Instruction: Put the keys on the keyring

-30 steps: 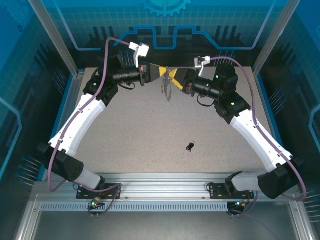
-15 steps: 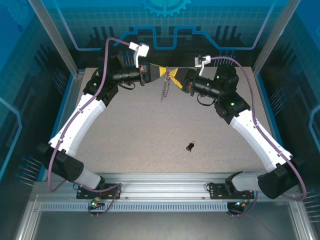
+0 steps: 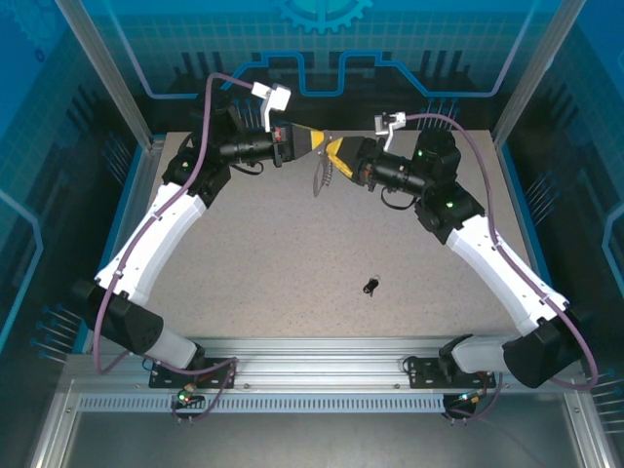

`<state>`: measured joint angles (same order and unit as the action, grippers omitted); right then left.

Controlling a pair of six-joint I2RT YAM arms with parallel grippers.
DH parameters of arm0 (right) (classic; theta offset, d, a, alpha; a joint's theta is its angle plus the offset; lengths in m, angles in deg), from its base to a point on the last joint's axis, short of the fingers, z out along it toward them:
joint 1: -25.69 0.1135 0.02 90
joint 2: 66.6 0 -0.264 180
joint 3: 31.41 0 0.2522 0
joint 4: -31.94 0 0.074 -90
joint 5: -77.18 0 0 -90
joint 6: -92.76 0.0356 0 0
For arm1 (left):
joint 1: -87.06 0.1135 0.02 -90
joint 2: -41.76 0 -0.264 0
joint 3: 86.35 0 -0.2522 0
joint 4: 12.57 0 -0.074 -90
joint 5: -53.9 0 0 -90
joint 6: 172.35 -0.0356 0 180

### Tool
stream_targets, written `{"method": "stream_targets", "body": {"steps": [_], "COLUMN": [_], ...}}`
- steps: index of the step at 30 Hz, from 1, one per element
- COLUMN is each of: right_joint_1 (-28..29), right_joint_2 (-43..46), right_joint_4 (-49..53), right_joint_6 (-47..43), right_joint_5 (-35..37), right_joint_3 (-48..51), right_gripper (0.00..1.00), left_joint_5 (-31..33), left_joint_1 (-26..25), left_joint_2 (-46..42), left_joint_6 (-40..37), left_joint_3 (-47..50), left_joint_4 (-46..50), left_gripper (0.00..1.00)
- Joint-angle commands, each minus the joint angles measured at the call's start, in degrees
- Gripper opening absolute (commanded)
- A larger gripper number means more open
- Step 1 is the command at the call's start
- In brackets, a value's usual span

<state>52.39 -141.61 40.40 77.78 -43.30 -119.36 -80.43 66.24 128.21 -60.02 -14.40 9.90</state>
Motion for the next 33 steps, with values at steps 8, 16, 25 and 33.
{"method": "stream_targets", "body": {"steps": [8,16,25,33], "right_joint_1": [-0.42,0.33,0.44,0.46], "right_joint_2": [4.63,2.77,0.08,-0.81], "right_joint_4": [1.05,-1.13,-3.89,-4.37], "right_joint_6": [-0.03,0.60,1.58,1.69], "right_joint_5": [0.96,0.86,1.06,0.77], "right_joint_3": [4.55,2.97,0.39,-0.77], "right_gripper": [0.29,0.41,0.41,0.37], "left_joint_5": [0.04,-0.22,-0.21,-0.12], "left_joint_1": [0.34,0.34,0.34,0.34], "left_joint_2": [-1.19,-1.20,-1.40,-1.11], "left_joint_6": [-1.32,-1.15,-1.20,-1.28], "left_joint_3": [0.67,1.03,1.28,1.29], "left_joint_4": [-1.08,-1.15,-1.25,-1.42], "left_gripper": [0.00,0.00,0.00,0.00]}}
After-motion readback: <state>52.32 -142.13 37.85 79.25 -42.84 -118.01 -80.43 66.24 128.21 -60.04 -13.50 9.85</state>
